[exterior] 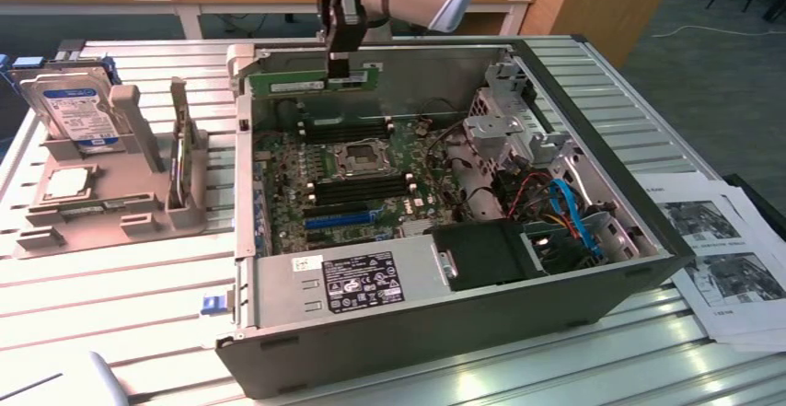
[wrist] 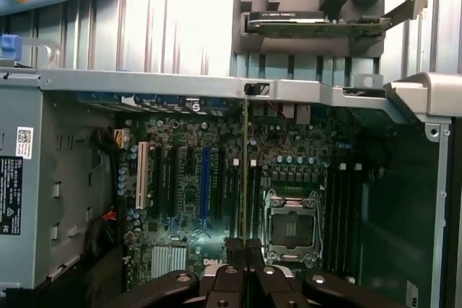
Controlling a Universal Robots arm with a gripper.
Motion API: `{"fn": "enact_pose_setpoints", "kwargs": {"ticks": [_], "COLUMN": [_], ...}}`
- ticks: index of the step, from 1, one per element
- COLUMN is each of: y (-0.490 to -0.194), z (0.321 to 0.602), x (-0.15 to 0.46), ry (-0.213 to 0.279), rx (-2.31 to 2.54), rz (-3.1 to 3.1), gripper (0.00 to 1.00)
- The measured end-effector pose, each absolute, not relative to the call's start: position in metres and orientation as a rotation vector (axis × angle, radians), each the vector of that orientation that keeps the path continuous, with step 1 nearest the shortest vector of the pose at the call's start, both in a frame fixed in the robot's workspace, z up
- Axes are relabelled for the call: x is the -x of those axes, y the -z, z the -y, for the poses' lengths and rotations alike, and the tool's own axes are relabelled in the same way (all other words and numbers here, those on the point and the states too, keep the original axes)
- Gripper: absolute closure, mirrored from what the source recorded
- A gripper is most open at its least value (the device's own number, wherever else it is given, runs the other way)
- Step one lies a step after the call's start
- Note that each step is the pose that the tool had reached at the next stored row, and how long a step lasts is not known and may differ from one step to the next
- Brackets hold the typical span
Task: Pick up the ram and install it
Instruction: 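Pick up the ram and move it above insertion slot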
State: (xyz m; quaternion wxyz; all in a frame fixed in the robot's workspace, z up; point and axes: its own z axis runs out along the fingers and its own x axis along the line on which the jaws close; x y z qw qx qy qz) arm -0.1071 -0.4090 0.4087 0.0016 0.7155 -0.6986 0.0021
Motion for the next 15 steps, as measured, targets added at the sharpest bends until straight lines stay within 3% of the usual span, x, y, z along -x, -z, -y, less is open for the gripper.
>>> {"fn": "enact_pose_setpoints", "kwargs": {"ticks": [15], "y": [-0.409], "z": [0.409], "x": [0.069], "ry": [-0.007], "rx": [-2.246], "rz": [2.192], "gripper": [0.89]}}
